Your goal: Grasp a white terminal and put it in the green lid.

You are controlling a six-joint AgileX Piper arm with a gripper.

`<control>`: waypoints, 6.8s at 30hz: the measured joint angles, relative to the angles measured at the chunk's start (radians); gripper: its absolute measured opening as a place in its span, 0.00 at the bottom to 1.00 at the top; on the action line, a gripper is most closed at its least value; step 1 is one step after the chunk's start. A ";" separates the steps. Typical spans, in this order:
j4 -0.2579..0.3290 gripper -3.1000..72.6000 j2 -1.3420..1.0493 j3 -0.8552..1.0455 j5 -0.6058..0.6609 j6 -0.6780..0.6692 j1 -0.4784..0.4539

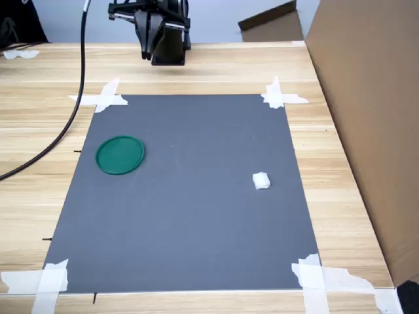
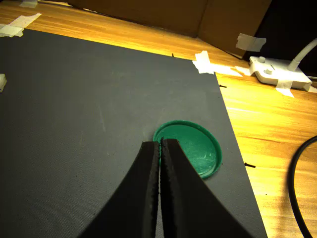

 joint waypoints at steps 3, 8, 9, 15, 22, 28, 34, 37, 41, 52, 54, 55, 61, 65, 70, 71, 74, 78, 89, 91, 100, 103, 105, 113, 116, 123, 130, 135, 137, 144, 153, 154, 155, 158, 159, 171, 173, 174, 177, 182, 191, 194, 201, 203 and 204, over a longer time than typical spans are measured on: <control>0.000 0.00 0.000 0.000 0.000 0.000 0.000; 0.000 0.00 0.000 0.000 0.000 0.000 0.000; 0.000 0.00 0.000 0.000 0.000 0.000 0.000; 0.000 0.00 0.000 0.000 0.000 0.000 0.000; 0.000 0.00 0.000 -0.011 0.087 0.000 0.000; 0.000 0.00 0.005 -0.063 0.122 -0.011 0.000; 0.000 0.00 0.188 -0.213 0.219 -0.018 0.000; 0.000 0.00 0.297 -0.299 0.297 -0.025 0.000; 0.000 0.00 0.405 -0.423 0.421 -0.032 0.000; -0.019 0.00 0.699 -0.721 0.686 -0.090 0.000; -0.018 0.00 0.731 -0.765 0.719 -0.094 0.000; -0.012 0.00 0.766 -0.811 0.765 -0.096 0.000; 0.012 0.00 0.915 -0.996 0.932 -0.111 0.000; 0.067 0.00 0.997 -1.103 0.996 -0.195 0.000; 0.101 0.00 1.077 -1.198 1.008 -0.259 0.000; 0.116 0.00 1.090 -1.210 1.012 -0.277 0.000; 0.140 0.00 1.110 -1.228 1.015 -0.311 0.000; 0.159 0.00 1.156 -1.251 1.015 -0.384 0.013; 0.098 0.00 1.306 -1.467 1.058 -0.376 0.202; 0.096 0.00 1.315 -1.482 1.063 -0.370 0.209; 0.041 0.00 1.444 -1.549 1.100 -0.234 0.321; 0.041 0.00 1.480 -1.594 1.100 -0.227 0.321; 0.041 0.00 1.499 -1.620 1.101 -0.228 0.321; 0.057 0.00 1.616 -1.768 1.105 -0.227 0.321; 0.065 0.00 1.628 -1.769 1.065 -0.227 0.321; 0.026 0.00 1.699 -1.802 1.118 -0.227 0.430; 0.041 0.17 1.730 -1.868 1.126 -0.280 0.438; 0.033 0.51 1.753 -1.878 1.126 -0.268 0.438; 0.024 0.69 1.767 -1.878 1.126 -0.259 0.438; 0.050 0.81 1.789 -1.888 1.126 -0.259 0.438; 0.063 0.81 1.852 -1.959 1.127 -0.273 0.438; 0.063 0.81 1.858 -1.965 1.127 -0.273 0.438; 0.063 0.81 1.874 -1.976 1.126 -0.272 0.438; 0.063 0.81 1.895 -1.977 1.126 -0.263 0.438; 0.063 0.81 1.906 -1.977 1.126 -0.261 0.438; 0.064 0.77 1.933 -1.857 1.117 -0.290 0.438; 0.064 0.76 1.933 -1.838 1.115 -0.304 0.438; 0.064 0.76 1.933 -1.830 1.114 -0.311 0.439; 0.048 0.76 1.933 -1.816 1.110 -0.335 0.449; 0.029 0.76 1.933 -1.816 1.108 -0.346 0.512; -0.002 0.76 1.905 -1.792 1.102 -0.333 0.520; -0.013 0.76 1.872 -1.691 1.038 -0.342 0.520; -0.031 0.76 1.869 -1.627 0.932 -0.368 0.498; -0.031 0.76 1.872 -1.627 0.931 -0.378 0.498; -0.031 0.76 1.877 -1.627 0.931 -0.381 0.498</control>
